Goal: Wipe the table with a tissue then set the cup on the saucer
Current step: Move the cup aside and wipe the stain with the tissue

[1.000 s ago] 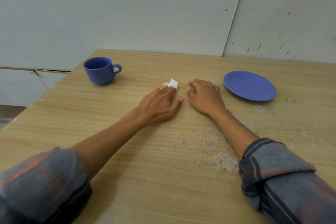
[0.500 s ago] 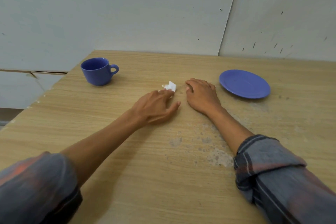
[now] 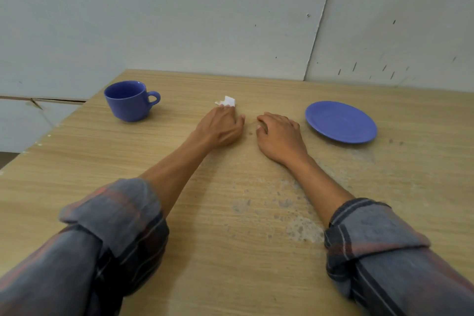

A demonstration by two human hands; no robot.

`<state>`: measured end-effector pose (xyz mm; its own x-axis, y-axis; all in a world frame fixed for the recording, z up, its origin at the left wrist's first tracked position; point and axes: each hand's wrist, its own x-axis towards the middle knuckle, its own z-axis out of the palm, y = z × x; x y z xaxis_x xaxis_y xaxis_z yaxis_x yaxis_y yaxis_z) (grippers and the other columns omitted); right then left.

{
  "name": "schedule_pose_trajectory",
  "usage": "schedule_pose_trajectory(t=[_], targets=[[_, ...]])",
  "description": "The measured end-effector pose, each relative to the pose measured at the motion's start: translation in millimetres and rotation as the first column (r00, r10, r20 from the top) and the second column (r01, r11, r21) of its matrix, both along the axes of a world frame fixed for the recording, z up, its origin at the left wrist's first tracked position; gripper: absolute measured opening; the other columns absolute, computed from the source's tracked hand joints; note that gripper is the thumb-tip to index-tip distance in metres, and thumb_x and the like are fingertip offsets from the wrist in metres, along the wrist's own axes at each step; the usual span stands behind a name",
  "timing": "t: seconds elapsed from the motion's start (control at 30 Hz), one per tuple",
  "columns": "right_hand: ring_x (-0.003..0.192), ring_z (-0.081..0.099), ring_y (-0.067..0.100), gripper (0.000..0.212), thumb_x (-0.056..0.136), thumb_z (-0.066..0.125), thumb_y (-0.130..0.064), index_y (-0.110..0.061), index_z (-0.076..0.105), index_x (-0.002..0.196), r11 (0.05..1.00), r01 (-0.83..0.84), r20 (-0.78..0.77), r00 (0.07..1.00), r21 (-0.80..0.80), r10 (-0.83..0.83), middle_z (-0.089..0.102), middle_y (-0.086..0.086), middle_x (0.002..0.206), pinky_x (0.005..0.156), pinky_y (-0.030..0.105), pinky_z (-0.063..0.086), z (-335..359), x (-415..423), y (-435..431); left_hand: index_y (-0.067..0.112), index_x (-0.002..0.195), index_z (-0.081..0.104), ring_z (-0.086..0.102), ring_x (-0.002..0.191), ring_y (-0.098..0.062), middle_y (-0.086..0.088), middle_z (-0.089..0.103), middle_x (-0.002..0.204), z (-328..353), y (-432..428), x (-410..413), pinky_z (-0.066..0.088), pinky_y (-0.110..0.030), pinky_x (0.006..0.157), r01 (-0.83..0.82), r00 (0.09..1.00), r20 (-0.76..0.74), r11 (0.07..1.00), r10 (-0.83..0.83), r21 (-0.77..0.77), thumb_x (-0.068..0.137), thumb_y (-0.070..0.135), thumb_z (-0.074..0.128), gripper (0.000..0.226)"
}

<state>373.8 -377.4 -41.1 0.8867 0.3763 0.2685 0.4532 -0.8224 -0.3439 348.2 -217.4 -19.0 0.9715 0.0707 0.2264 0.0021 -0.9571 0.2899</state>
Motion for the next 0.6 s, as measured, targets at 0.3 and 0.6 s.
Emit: schedule_pose_trajectory(t=[0.3, 0.6], targets=[[0.135, 0.039, 0.02, 0.042, 0.094, 0.036, -0.032, -0.021, 0.051, 0.133, 1.0, 0.016, 0.005, 1.0, -0.012, -0.016, 0.048, 0.0, 0.145, 0.113, 0.042, 0.022, 2.4, -0.7, 1.2, 0.014, 0.135, 0.049, 0.054, 0.12, -0.03, -0.01, 0.053, 0.14, 0.4, 26.4, -49.1, 0.037, -0.041, 0.105, 0.397, 0.916, -0.08, 0.917, -0.393, 0.044, 0.101, 0.033, 0.029, 0.044], [0.137, 0.036, 0.022, 0.047, 0.096, 0.032, -0.034, -0.017, 0.047, 0.137, 0.998, 0.01, -0.033, 0.999, -0.058, -0.012, 0.044, 0.002, 0.148, 0.116, 0.044, 0.021, 6.0, -6.9, 2.8, 0.012, 0.123, 0.055, 0.058, 0.105, -0.032, -0.013, 0.062, 0.126, -7.9, 61.0, -81.1, 0.043, -0.041, 0.09, 0.081, 0.996, 0.036, 0.996, -0.082, 0.032, 0.101, 0.03, 0.029, 0.039]])
